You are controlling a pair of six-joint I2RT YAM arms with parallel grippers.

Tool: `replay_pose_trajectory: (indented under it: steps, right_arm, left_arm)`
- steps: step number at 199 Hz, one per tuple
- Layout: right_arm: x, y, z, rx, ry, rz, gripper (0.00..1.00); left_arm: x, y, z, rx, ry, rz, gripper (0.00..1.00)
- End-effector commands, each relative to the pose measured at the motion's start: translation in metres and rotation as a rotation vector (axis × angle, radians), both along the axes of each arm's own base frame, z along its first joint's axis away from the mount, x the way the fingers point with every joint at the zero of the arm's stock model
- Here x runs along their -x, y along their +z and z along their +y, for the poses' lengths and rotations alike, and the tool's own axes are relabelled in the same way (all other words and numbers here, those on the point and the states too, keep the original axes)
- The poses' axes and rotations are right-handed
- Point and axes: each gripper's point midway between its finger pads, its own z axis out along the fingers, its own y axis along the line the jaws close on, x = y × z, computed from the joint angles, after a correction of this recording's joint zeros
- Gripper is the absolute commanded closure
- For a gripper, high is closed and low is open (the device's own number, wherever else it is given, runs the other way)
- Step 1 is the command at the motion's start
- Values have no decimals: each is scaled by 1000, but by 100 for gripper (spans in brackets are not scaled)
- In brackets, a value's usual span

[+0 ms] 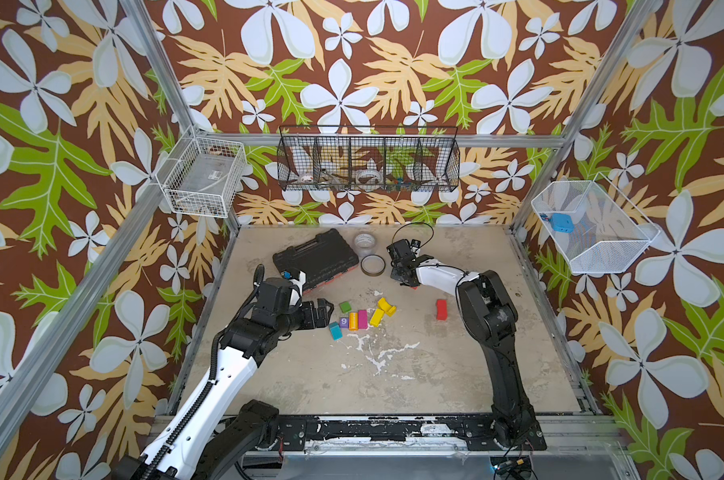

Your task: Build the wood block tower

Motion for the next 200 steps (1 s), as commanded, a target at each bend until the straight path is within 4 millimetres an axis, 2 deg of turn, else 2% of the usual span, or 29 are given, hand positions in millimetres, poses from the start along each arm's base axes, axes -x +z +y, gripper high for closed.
replay_pose_trajectory:
  steps: [1,42,102,131,200]
  right_arm:
    - [23,-16,-15,52,-19,100,82]
    - [35,-14,-21,43,-33,100,75]
    - [39,-6,-20,25,-19,93,70]
    - [43,-3,-23,31,-23,89,61]
    - [30,23,-16,38,14,64,53]
  left_arm:
    - [-1,2,-2,3,-9,-10,2]
    - [-1,3,-2,3,-9,-11,2]
    - [-1,2,-2,2,-9,-11,2]
    - [0,2,-2,3,-10,-11,2]
    - [-1,2,-2,3,-10,-10,2]
